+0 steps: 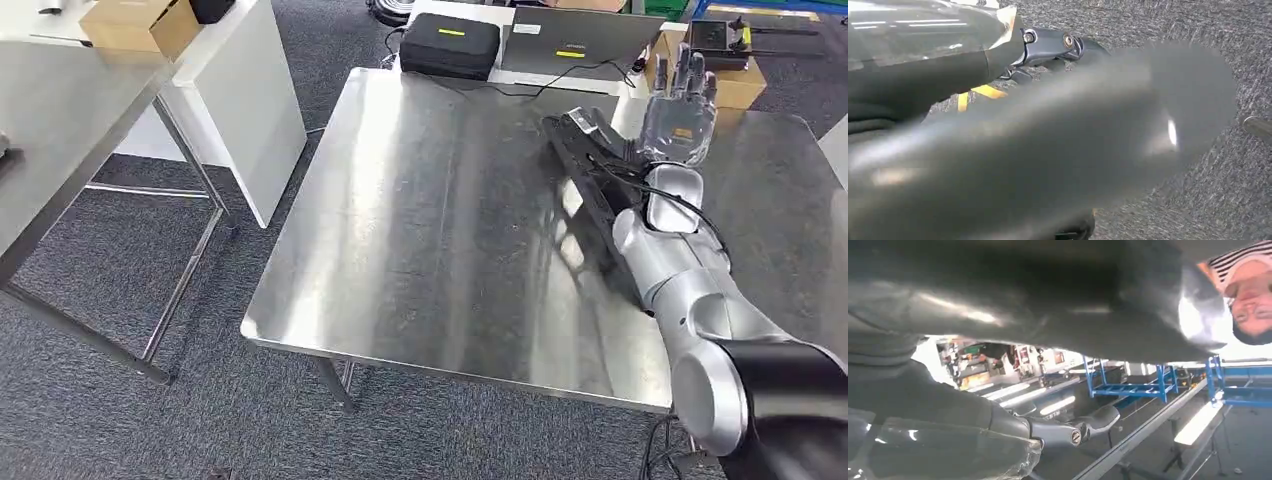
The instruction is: Take the parts from the cabinet and place them on the table.
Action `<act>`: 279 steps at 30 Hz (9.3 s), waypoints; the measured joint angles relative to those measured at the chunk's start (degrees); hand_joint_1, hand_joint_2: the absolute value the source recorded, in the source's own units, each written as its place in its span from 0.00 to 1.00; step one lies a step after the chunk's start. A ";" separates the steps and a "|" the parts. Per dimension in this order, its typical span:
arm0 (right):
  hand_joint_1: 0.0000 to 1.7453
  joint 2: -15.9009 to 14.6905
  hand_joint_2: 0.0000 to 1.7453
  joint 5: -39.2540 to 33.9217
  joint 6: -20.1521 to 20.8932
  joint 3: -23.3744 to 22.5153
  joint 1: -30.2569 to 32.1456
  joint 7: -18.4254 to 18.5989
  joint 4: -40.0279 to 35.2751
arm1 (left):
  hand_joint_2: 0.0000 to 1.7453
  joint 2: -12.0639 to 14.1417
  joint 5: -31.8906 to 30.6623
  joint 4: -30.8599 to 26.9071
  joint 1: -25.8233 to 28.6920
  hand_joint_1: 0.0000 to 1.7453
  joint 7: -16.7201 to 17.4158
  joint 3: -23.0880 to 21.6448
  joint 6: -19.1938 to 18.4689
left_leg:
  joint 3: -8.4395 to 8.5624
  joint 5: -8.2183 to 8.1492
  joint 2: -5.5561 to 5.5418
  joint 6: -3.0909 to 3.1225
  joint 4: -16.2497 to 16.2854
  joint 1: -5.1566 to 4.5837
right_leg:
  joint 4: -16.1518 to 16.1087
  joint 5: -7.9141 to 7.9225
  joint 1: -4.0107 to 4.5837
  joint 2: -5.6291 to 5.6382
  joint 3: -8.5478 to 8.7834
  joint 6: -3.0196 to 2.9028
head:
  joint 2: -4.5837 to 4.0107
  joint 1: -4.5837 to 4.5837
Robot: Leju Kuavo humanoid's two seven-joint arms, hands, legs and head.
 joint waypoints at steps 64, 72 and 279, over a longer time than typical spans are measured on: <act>0.00 0.37 0.00 -5.48 -0.02 0.00 2.54 -5.24 -0.70 | 0.00 -0.61 1.88 0.07 -1.84 0.00 0.40 0.15 0.90 | 3.07 -2.23 0.22 -0.78 0.66 2.10 | 2.10 1.62 -0.94 -0.54 -3.86 1.67 | 0.00 0.15; 0.00 0.39 0.00 -6.07 -0.02 0.00 2.52 -5.24 -0.70 | 0.00 -0.66 1.90 0.07 -1.86 0.00 0.40 0.24 0.94 | -1.44 1.47 0.13 0.59 0.68 0.57 | 10.28 -4.52 0.34 -0.28 -1.35 0.81 | 0.00 0.81; 0.00 14.60 0.00 -29.68 37.42 -15.72 54.53 12.46 11.25 | 0.00 -9.64 3.19 1.42 -6.13 0.00 15.06 1.07 9.68 | 3.34 -1.74 2.02 -1.16 -0.50 0.96 | 2.54 -4.85 1.61 -7.83 3.06 -1.84 | 0.00 -0.26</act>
